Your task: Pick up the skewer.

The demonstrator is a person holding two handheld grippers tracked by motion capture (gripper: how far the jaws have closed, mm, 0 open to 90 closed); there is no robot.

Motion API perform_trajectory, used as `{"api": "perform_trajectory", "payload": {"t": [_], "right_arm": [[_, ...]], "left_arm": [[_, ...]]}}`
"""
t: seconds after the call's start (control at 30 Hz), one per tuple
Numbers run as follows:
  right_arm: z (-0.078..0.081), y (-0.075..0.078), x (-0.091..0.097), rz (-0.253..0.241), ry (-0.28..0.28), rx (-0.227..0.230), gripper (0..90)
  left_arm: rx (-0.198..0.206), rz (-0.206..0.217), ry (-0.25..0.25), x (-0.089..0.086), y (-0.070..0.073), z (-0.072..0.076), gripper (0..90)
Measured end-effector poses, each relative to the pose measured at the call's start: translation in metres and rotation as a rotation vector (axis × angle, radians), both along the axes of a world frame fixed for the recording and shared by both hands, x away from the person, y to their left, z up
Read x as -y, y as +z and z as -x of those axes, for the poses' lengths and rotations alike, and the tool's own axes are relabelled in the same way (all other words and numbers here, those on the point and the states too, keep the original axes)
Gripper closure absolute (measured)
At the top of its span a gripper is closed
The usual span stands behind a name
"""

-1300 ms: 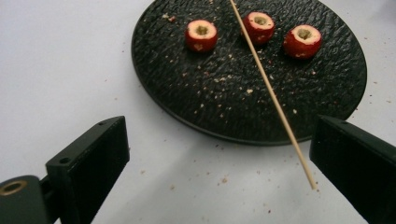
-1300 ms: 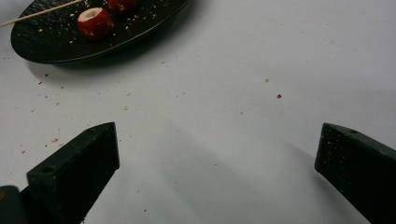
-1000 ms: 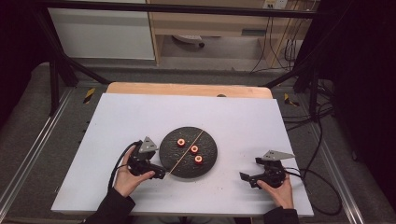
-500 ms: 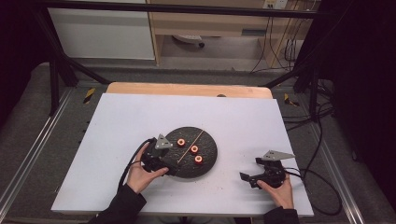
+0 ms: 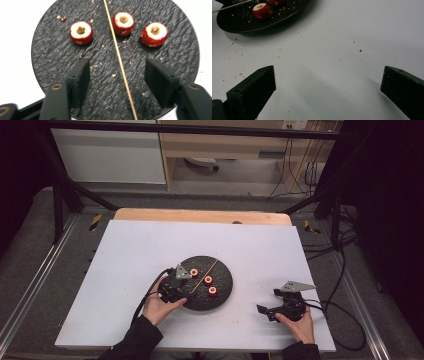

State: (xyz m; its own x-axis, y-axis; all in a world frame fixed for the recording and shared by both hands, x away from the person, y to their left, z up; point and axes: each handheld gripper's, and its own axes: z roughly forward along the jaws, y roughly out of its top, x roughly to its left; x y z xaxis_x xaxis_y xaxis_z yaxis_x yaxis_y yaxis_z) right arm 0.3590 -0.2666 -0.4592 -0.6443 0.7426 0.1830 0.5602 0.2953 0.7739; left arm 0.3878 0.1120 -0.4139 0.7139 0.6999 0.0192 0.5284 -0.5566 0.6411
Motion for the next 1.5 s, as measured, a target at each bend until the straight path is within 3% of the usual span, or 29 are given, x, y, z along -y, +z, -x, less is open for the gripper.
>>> {"api": "perform_trajectory", "payload": {"t": [0.4, 0.93, 1.5], "right_arm": [[0.000, 0.000, 0.000, -0.003, -0.001, 0.000, 0.6], [0.000, 0.000, 0.000, 0.000, 0.004, -0.003, 0.6], [0.000, 0.000, 0.000, 0.000, 0.005, -0.004, 0.6]], "left_arm": [[-0.079, -0.026, -0.008, 0.004, -0.002, -0.003, 62.5], [-0.124, -0.103, 0.003, 0.014, -0.002, -0.005, 75.7], [-0.136, -0.115, 0.063, 0.012, -0.001, -0.007, 87.8]]}}
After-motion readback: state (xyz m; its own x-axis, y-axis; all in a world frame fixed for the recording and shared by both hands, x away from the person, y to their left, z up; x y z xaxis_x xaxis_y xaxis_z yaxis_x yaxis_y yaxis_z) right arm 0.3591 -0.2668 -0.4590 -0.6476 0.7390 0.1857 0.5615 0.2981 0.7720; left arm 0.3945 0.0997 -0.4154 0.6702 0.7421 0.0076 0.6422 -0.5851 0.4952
